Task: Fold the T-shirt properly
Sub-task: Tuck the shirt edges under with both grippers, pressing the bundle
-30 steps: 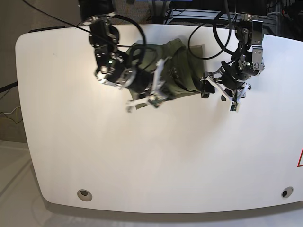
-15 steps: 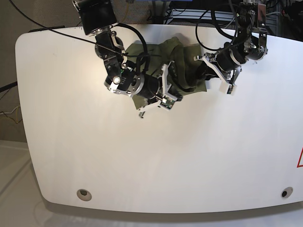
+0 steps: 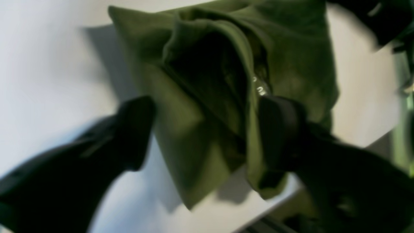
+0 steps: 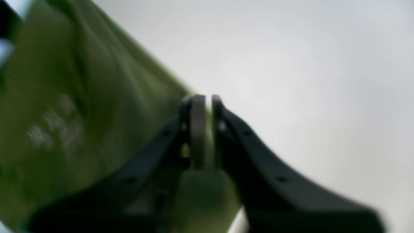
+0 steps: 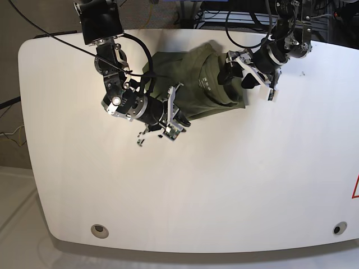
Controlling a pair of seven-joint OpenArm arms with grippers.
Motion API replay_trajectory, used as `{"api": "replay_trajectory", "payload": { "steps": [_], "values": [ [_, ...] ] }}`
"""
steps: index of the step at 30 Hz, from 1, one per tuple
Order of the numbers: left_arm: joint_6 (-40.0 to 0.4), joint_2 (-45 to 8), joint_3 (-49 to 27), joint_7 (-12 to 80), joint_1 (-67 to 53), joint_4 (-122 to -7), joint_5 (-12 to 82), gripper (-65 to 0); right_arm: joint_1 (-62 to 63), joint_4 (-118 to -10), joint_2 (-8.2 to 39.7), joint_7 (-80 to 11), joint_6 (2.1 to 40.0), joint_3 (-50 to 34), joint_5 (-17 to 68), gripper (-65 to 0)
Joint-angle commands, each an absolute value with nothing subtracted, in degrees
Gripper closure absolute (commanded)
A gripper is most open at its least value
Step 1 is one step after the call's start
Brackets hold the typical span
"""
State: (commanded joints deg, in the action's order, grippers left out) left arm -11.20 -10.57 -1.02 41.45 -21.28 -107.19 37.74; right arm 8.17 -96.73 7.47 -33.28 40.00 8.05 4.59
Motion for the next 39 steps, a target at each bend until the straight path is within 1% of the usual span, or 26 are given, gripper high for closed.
{"api": "replay_trajectory", "payload": {
  "steps": [1, 5, 12, 17, 23, 29, 32, 34, 36, 37, 39],
  "values": [
    [-11.6, -10.4, -1.0, 43.4, -22.2, -106.4, 39.7, -48.0, 4.4, -92.9, 6.5, -34.3, 40.0, 12.5, 3.1, -7.8],
    [-11.7, -9.5, -1.1, 44.3, -19.8, -106.4, 39.7, -47.9, 4.4, -93.0, 6.5, -34.4, 40.0, 12.5, 3.1, -7.8],
    [-11.7, -9.4, -1.4, 50.8, -17.2, -107.4, 40.9, -47.9, 3.7, -93.3, 6.5, -34.4, 40.0, 12.4, 3.1, -7.8],
    [-11.6, -9.8, -2.1, 51.4, -17.3, -108.9, 46.0, -47.9, 3.7, -94.5, 6.5, -34.4, 40.0, 12.4, 3.1, -7.8],
    [-11.4, -12.4, -2.5, 51.6, -17.4, -109.9, 53.2, -47.7, 3.6, -97.1, 6.5, -34.4, 40.0, 12.4, 3.1, -7.8],
    [-11.3, -13.3, -2.5, 52.3, -18.5, -109.9, 59.4, -47.4, 3.4, -96.9, 6.5, -34.7, 40.0, 12.4, 2.9, -7.8],
    [-10.0, -13.5, -2.5, 54.0, -19.3, -109.9, 61.1, -43.7, 3.5, -96.2, 6.5, -36.3, 40.0, 12.3, 2.9, -7.7],
    [-8.5, -13.6, -2.5, 54.7, -19.5, -109.9, 61.7, -40.1, 3.6, -95.8, 6.5, -37.0, 40.0, 12.3, 2.9, -7.7],
    [-7.7, -13.6, -2.5, 55.0, -20.3, -109.9, 61.8, -35.2, 3.7, -95.7, 6.5, -37.2, 40.0, 12.3, 2.9, -7.7],
    [-7.6, -13.6, -2.5, 55.0, -20.5, -109.9, 61.8, -34.0, 3.7, -95.7, 6.5, -37.2, 40.0, 12.3, 2.9, -7.7],
    [-7.6, -13.6, -2.5, 55.0, -21.1, -109.9, 61.8, -28.4, 3.7, -95.7, 6.5, -37.2, 40.0, 12.3, 2.9, -7.7]
  ]
}}
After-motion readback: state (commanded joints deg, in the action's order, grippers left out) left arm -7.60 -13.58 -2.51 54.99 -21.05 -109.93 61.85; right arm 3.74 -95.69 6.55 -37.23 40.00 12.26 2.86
